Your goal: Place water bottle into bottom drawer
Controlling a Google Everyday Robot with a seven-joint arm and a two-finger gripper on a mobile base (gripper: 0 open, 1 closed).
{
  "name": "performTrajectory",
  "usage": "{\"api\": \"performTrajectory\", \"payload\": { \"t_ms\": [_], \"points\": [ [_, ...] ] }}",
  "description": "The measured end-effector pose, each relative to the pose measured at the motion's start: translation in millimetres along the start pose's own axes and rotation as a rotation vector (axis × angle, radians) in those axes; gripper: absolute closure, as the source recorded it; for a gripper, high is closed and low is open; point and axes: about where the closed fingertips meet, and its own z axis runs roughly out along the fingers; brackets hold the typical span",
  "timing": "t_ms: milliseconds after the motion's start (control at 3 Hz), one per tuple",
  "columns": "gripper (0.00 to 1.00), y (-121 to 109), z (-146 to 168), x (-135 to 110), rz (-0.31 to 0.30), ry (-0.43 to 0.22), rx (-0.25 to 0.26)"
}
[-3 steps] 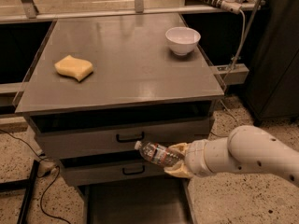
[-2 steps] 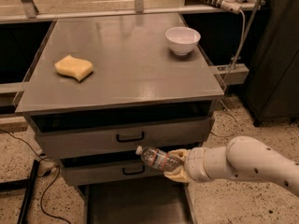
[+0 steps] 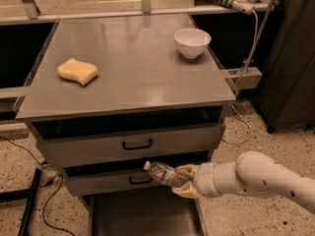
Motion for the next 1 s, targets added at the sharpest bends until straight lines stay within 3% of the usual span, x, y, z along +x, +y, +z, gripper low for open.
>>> {"api": "performTrajectory", "payload": {
  "t_ms": [333,667,1000],
  "points": [
    [1.00,0.1,13.3,8.1,0.021,-0.011,-0.022],
    [1.00,-5.3,47.7,34.6,0.074,-0.015,-0.063],
    [1.00,-10.6,81.9,62.7,0.086,-0.027,-0.089]
  ]
}}
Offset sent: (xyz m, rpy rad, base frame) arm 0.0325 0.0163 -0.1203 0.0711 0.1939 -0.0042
